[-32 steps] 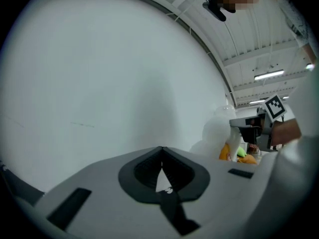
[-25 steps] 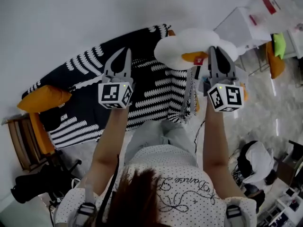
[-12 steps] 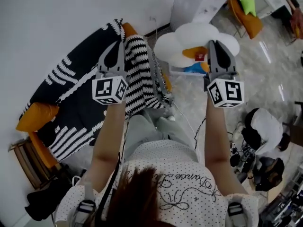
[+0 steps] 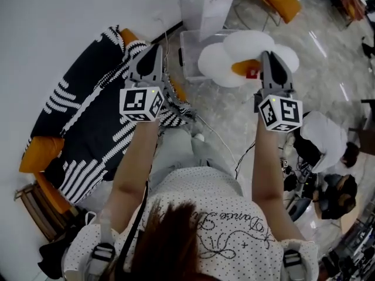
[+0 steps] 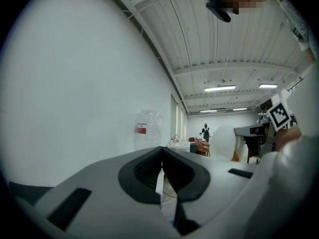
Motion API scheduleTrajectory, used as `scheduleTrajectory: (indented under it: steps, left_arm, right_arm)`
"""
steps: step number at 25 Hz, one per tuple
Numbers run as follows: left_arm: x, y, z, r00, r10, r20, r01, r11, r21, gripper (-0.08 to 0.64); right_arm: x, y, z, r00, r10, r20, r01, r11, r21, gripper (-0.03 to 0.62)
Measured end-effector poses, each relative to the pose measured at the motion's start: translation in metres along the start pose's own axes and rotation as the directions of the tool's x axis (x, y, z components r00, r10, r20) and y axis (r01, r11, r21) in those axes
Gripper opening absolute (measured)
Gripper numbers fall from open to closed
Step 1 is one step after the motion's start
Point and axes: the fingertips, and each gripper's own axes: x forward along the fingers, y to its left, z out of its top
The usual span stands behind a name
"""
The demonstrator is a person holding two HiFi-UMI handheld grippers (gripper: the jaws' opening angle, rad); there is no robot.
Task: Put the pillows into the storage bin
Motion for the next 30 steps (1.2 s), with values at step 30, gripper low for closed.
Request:
scheduleTrajectory:
  steps: [30]
  left_arm:
    - [0.245, 0.015, -0.018, 0.997, -0.08, 0.007, 0.08, 0.997, -0.011, 0.003]
  right_arm:
    - [0.164, -0.118, -0.003, 0.998, -0.025, 0.051, 0.024, 0.999, 0.031, 0.025]
